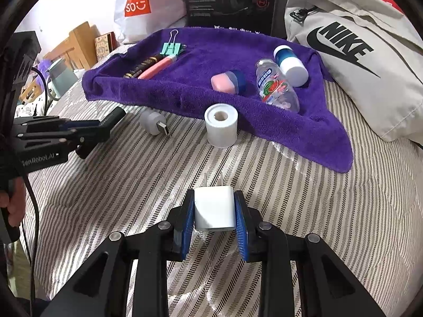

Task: Organize rigid objects
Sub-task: 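Carry the black marker with left gripper while right carries the charger plug toward the towel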

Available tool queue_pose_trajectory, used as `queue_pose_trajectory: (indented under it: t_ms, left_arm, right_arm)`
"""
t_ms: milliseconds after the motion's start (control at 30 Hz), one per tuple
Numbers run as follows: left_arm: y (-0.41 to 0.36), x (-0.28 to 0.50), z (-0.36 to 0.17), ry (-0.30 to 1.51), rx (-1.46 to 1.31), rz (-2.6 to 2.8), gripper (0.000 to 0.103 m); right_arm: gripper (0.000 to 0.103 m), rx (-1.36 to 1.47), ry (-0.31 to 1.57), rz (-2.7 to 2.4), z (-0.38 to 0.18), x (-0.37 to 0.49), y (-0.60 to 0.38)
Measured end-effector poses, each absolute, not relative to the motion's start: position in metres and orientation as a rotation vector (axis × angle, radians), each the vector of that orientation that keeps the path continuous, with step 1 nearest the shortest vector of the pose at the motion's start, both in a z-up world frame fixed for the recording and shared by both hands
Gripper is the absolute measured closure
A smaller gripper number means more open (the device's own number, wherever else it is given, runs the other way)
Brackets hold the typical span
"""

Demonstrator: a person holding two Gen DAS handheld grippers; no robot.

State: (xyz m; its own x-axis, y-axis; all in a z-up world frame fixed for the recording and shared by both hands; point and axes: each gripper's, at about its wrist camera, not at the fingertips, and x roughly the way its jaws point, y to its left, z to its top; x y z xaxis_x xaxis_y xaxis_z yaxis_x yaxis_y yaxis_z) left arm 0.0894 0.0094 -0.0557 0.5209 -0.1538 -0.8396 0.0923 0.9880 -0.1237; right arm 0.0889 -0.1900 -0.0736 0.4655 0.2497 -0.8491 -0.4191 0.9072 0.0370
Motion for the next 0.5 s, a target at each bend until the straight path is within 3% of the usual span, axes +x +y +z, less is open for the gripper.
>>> queue_pose_trajectory:
  t_ms: [500]
  left_arm:
    - [0.014,0.133,-0.020,0.963,-0.081,-0.172,0.082]
  right_arm:
    - [0.075,-0.166,0.936,0.438,-0.024,0.113,-0.191]
